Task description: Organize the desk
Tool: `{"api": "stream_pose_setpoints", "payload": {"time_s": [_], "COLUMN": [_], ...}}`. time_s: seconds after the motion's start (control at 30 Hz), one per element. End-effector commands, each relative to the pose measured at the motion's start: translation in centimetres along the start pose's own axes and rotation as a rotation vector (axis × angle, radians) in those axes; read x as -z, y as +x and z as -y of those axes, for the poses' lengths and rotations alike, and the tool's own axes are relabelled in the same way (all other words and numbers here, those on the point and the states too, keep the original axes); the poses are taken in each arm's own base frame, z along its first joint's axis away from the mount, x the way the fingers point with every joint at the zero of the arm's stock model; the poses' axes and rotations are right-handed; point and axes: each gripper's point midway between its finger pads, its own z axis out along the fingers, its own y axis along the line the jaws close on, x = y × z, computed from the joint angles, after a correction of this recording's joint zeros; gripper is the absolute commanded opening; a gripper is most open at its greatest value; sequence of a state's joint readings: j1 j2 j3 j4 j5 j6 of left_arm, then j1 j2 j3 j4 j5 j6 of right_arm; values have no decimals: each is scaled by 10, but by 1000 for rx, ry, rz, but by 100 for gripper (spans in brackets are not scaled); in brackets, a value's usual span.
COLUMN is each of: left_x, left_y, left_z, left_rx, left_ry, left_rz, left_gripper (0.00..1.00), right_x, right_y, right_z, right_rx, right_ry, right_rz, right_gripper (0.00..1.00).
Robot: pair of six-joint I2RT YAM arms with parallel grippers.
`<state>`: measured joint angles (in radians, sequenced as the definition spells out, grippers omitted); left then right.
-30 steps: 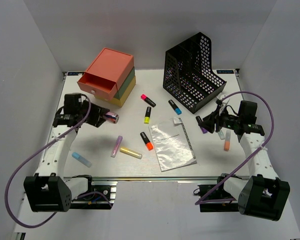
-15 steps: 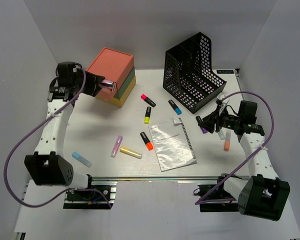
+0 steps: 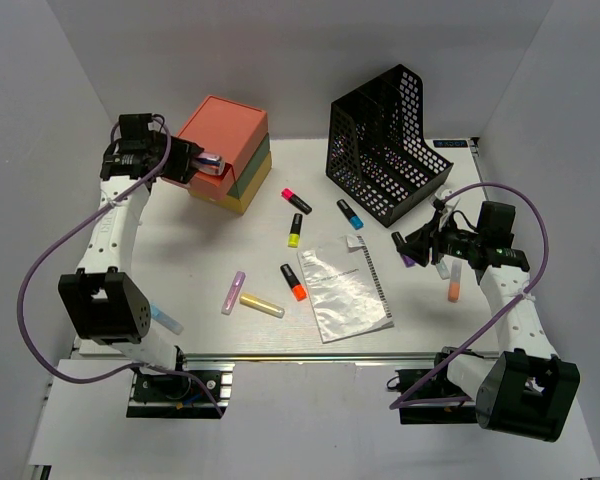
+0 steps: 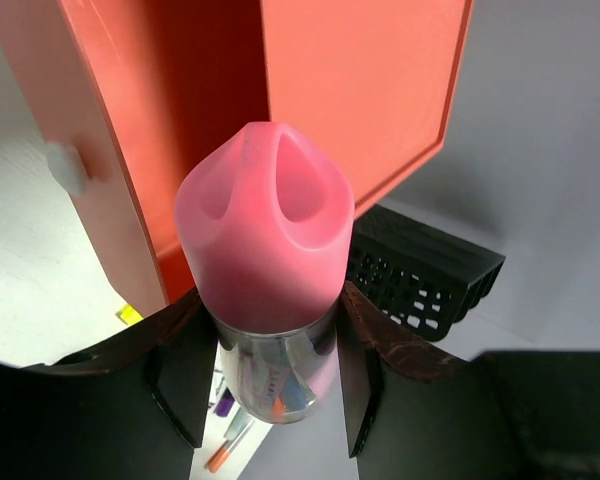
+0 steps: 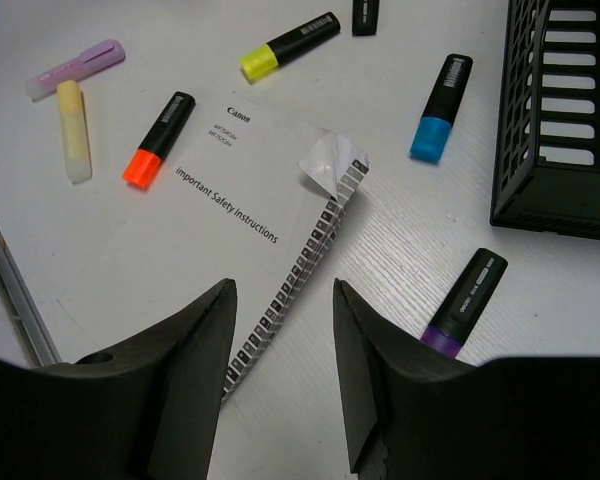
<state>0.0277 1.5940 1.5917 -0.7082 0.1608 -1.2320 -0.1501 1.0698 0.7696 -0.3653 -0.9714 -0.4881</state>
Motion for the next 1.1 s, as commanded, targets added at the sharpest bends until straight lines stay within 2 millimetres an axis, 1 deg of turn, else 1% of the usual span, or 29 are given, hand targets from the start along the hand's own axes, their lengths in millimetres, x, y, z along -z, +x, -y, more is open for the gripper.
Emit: {"api": "stream_pose_setpoints", "payload": {"time_s": [0.0, 0.07, 0.1, 0.2, 0.23, 0.33, 0.37, 0.4, 0.43, 0.47, 0.5, 0.6, 0.63, 0.7, 0.73, 0.83, 0.97, 1.0, 1.07], "left_x": [9, 3, 2, -3, -3, -10, -12, -13, -15, -15, -14, -11, -9, -8, -5, -3, -1, 0, 6], "left_y": [-19, -18, -22, -22, -26, -26, -26, -24, -24, -24, -24, -25, -26, -26, -27, -27, -25, -24, -22], "left_z": [21, 16, 14, 12, 11, 5, 6, 6, 6, 7, 9, 15, 21, 23, 28, 31, 31, 31, 32], "left_rx": [12, 14, 20, 20, 24, 23, 24, 22, 23, 21, 20, 17, 11, 10, 4, 1, 3, 1, -4], "left_ry": [46, 21, 19, 12, 11, -18, -17, -16, -15, -11, -3, 13, 26, 29, 42, 42, 45, 46, 63], "left_rz": [54, 42, 47, 43, 50, 45, 40, 29, 26, 26, 24, 25, 28, 25, 28, 25, 13, 10, 6], "left_gripper": [0, 0, 0, 2, 3, 9, 11, 14, 26, 30, 40, 58, 60, 68, 69, 71, 71, 69, 57], "right_x": [-1, -1, 0, 0, 0, 0, 0, 0, 1, 1, 1, 1, 1, 1, 1, 2, 2, 2, 3], "right_y": [2, 2, 1, 2, 2, 2, 2, 2, 2, 2, 2, 2, 2, 1, 2, 2, 2, 1, 1], "right_z": [0, 1, 0, 1, 2, 2, 2, 2, 2, 2, 3, 3, 2, 2, 2, 3, 2, 2, 3], "right_rx": [9, 9, 10, 8, 6, 7, 9, 7, 5, 3, 6, 1, 3, 5, 3, 2, 1, 1, 1], "right_ry": [-13, -12, -13, -9, -9, -8, -7, -9, -7, -7, -6, -7, -8, -8, -10, -7, -8, -8, -8], "right_rz": [7, 7, 8, 7, 7, 7, 8, 8, 8, 8, 9, 8, 9, 10, 9, 10, 12, 14, 16], "right_gripper": [49, 49, 49, 49, 49, 50, 50, 49, 50, 49, 49, 49, 49, 49, 49, 49, 50, 49, 49]}}
